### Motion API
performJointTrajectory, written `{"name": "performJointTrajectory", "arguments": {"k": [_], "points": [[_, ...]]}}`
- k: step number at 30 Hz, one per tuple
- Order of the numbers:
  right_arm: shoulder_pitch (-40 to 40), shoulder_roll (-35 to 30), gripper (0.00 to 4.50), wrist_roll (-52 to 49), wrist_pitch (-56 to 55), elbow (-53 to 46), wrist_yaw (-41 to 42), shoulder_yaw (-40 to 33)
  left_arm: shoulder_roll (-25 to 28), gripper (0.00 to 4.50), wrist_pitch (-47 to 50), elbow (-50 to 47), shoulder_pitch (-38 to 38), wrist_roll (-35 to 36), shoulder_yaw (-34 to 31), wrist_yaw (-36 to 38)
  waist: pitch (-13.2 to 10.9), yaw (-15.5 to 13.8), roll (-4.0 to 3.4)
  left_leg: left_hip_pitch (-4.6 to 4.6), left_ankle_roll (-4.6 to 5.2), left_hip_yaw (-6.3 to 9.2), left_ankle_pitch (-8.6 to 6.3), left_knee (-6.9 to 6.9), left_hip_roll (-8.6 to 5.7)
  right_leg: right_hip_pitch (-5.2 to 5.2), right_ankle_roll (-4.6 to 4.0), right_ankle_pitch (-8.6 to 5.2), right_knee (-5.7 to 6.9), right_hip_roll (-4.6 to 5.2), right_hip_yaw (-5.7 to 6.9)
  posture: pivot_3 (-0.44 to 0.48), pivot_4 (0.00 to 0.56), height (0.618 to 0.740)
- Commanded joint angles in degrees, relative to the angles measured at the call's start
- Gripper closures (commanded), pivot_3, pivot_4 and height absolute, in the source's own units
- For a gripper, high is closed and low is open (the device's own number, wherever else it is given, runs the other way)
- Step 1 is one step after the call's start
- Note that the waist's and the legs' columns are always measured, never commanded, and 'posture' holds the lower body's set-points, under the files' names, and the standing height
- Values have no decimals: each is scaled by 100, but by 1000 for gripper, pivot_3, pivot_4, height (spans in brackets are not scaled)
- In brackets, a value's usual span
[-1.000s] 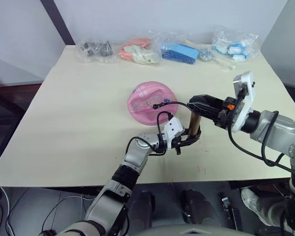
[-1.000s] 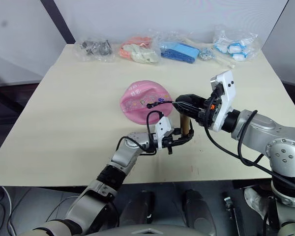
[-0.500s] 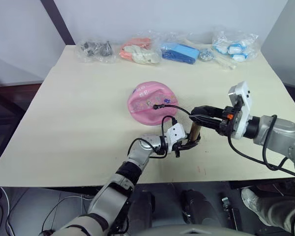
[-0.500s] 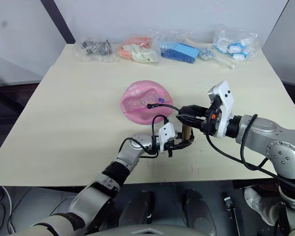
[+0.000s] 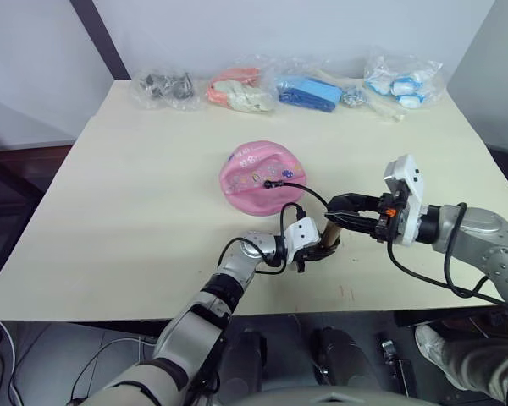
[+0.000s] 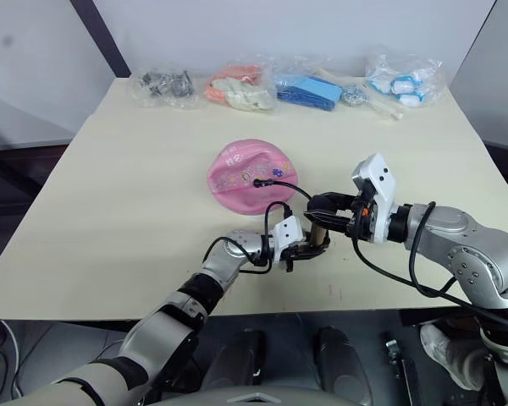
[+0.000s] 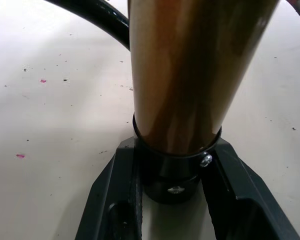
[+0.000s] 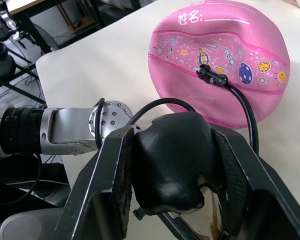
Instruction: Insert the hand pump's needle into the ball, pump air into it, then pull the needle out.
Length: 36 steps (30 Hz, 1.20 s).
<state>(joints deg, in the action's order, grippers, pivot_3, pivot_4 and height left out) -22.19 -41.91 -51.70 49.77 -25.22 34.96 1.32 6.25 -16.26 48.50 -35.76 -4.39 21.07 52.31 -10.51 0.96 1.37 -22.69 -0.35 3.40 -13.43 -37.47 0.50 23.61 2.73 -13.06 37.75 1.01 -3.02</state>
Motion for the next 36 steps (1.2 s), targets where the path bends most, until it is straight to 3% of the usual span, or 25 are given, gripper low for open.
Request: {"name": "performJointTrajectory", "arguments": {"k": [1, 8, 19, 28, 36], "points": [[-463, 8, 2812, -212, 257, 55, -243, -476, 93, 3384, 153, 360, 215, -289, 176, 72, 0, 3, 0, 0, 0, 0, 0, -1, 0, 0, 0, 0, 1, 0, 0, 0, 150, 740], [-1603, -62, 2812, -1441, 774, 86, -751, -1302, 50, 3384, 139, 446, 235, -329, 193, 75, -1, -11, -2, -12, 0, -1, 0, -1, -2, 7, -7, 5, 0, 3, -2, 0, 150, 740], [-2350, -616, 2812, -2107, 1069, 244, -1154, -1624, 31, 3384, 45, 567, 237, -332, 186, 84, -2, -16, -3, -15, 0, 5, 0, -1, -1, 6, -7, 4, -2, 4, 4, 0, 150, 740], [-674, -185, 2812, -878, 401, 149, -688, -616, 7, 3385, -49, 618, 247, -276, 127, 78, 98, -3, 33, -4, 1, 7, -1, 3, 1, -4, -2, 0, -6, 2, 7, 0, 150, 740], [275, 329, 2812, 781, -589, 926, -270, 726, 8, 3385, -22, 461, 348, -230, 108, 72, 179, 26, 27, 38, 1, 1, -1, 10, 10, -30, -7, -5, -5, -7, 3, 0, 150, 740]]}}
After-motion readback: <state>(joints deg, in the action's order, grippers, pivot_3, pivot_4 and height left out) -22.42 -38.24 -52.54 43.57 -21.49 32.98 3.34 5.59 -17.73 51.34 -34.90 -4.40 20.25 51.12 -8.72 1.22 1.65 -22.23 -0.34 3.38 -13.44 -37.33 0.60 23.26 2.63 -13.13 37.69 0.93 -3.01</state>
